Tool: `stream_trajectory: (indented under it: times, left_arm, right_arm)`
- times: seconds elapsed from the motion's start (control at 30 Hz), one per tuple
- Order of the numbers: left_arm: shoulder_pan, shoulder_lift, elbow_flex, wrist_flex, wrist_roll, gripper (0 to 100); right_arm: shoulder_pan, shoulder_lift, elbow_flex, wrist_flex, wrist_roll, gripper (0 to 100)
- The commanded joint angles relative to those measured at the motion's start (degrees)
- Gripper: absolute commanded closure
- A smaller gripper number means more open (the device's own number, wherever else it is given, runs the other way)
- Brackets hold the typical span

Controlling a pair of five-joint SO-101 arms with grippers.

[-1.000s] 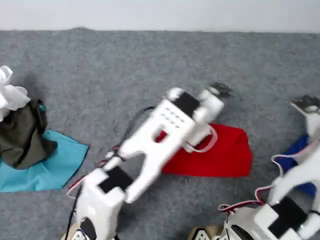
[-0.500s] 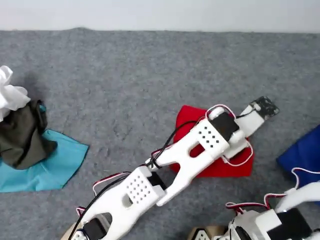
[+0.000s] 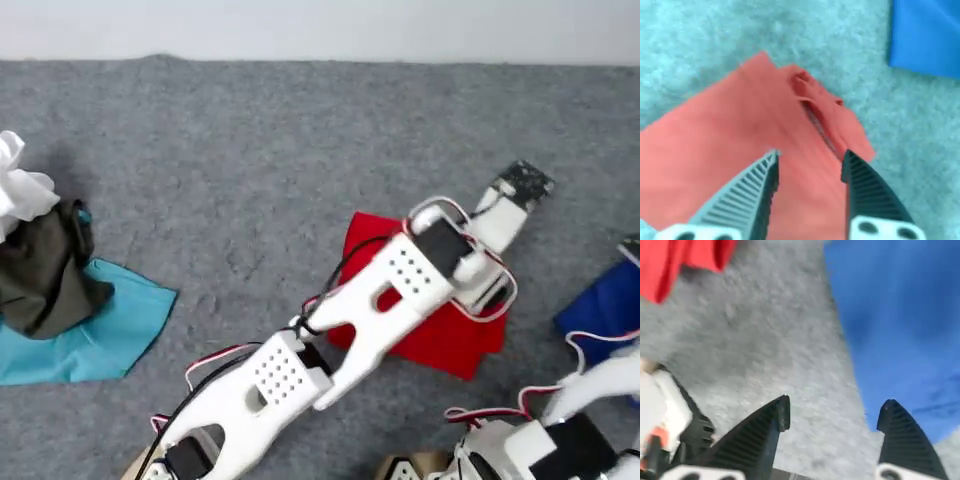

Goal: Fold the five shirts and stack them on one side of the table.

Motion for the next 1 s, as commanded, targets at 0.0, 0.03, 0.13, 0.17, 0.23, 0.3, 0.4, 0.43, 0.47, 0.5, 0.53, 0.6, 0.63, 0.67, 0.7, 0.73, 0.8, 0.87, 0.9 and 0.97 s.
stream_trajectory:
  times: [0.0,0.03,0.13,0.17,0.23,0.3,0.4,0.43,0.47,0.5,0.53,0.6,0.63,0.67,0.7,0.73,0.8,0.87,0.9,0.97]
  left_arm:
    - [-6.24,-4.84,-1.54,1.58,0.97,80]
    - [-8.00,-6.24,-0.84,1.58,0.79,80]
    - [-14.07,-10.20,3.74,1.58,0.70,80]
    - [-16.35,-11.60,5.85,1.58,0.70,80]
    - [-20.75,-14.59,10.77,1.58,0.62,80]
    - [-24.53,-18.02,16.31,1.58,0.53,80]
    - [-28.75,-23.82,25.63,1.58,-2.37,80]
    - [-29.89,-25.93,28.97,1.58,-3.69,80]
    - [-31.03,-28.04,32.57,1.58,-5.10,80]
    - [-32.00,-29.98,36.09,1.58,-6.24,80]
    - [-32.97,-32.00,39.34,1.58,-7.30,80]
    - [-34.55,-35.96,45.58,1.58,-9.05,80]
    - [-35.08,-37.71,48.40,1.58,-9.85,80]
    - [-35.34,-39.47,51.21,1.58,-10.55,80]
    - [-35.43,-40.88,53.76,1.58,-11.16,80]
    - [-35.43,-42.11,56.04,1.58,-11.52,80]
    - [-35.16,-44.31,60.00,1.58,-11.60,80]
    - [-35.16,-45.63,62.90,1.58,-11.60,80]
    - [-35.16,-46.07,64.04,1.58,-11.52,80]
    - [-35.34,-46.42,65.71,1.58,-11.43,80]
  right_arm:
    - [-9.80,-4.26,0.18,1.71,-8.70,70.7]
    - [-13.05,-5.23,0.26,1.54,-11.78,70.7]
    - [-24.13,-8.22,0.09,1.01,-21.01,70.7]
    - [-28.18,-8.92,0.00,0.92,-24.26,70.7]
    - [-36.00,-9.89,0.35,-0.66,-30.77,70.7]
    - [-41.89,-9.71,1.41,-3.91,-36.48,70.7]
    - [-46.29,-8.04,3.87,-11.82,-42.29,70.7]
    - [-46.55,-6.99,4.75,-15.16,-43.34,70.7]
    - [-46.55,-5.93,5.63,-18.51,-44.13,70.7]
    - [-46.37,-4.53,6.24,-21.67,-44.40,70.7]
    - [-45.85,-2.95,6.77,-24.22,-44.31,70.7]
    - [-44.44,0.31,6.77,-27.82,-44.31,70.7]
    - [-43.74,1.63,6.77,-29.05,-44.31,70.7]
    - [-43.21,2.95,6.68,-30.02,-44.31,70.7]
    - [-43.03,4.18,6.68,-30.73,-44.31,70.7]
    - [-43.12,5.49,6.68,-31.25,-44.31,70.7]
    - [-43.30,7.52,6.68,-32.13,-44.31,70.9]
    - [-43.47,9.10,6.68,-32.40,-44.31,74.4]
    - [-43.38,9.63,6.68,-32.40,-44.31,77.9]
    - [-43.38,10.51,6.68,-32.57,-44.31,86.8]
